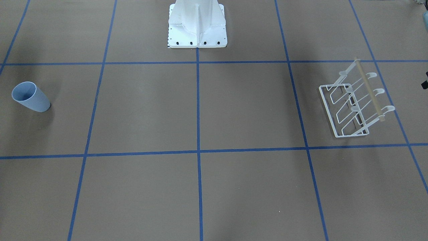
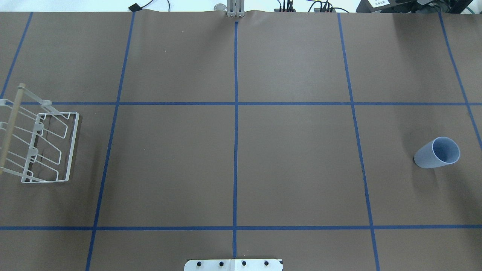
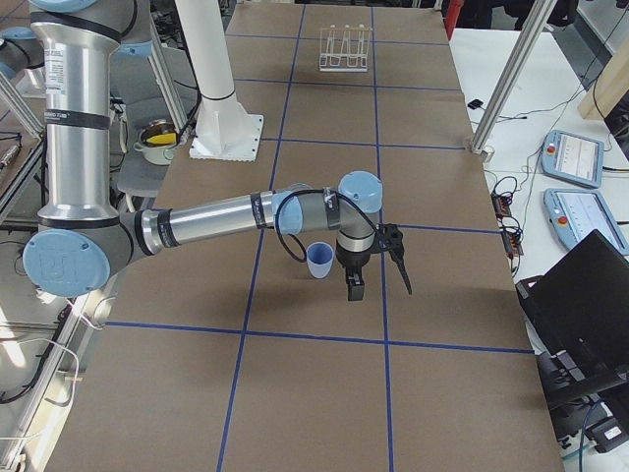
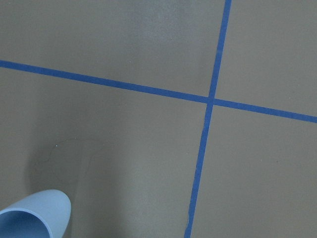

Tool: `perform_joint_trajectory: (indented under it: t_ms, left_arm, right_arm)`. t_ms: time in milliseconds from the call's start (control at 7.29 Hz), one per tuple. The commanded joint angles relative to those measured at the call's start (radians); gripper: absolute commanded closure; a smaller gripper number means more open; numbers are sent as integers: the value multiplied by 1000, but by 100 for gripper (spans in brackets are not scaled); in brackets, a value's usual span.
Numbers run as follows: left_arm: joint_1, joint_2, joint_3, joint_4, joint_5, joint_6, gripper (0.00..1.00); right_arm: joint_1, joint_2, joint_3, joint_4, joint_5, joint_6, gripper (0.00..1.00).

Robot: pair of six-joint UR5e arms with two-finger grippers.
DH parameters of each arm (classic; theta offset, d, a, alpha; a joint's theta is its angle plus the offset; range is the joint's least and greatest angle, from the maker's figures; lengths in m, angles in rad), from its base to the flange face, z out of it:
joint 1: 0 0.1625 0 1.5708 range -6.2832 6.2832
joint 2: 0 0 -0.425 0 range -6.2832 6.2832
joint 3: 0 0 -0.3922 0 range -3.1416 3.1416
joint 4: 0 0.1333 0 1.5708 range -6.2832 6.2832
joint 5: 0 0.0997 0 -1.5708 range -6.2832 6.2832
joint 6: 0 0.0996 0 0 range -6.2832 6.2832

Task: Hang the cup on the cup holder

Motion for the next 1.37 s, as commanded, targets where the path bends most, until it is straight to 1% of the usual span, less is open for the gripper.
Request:
perform_joint_trajectory:
  t_ms: [0,686,823,1097,1234]
  left_arm:
    - [0,3,1,2,5,2,1]
    - [-2,12,-4,0,-1,-15,1]
    - [-2,12,-18,32,-12,-76,1]
    - [4,13,-22,75,-6,-68,1]
    - [20,13,-24,88,29,-22,1]
  right_arm:
    - [-1,-7,-5,0,5,-4,0]
    - [-15,-7,-1,0,22,4,0]
    - [-15,-7,-4,0,33,5,0]
    - [-15,-7,-4,0,33,5,0]
    - [-15,-7,-4,0,34,1,0]
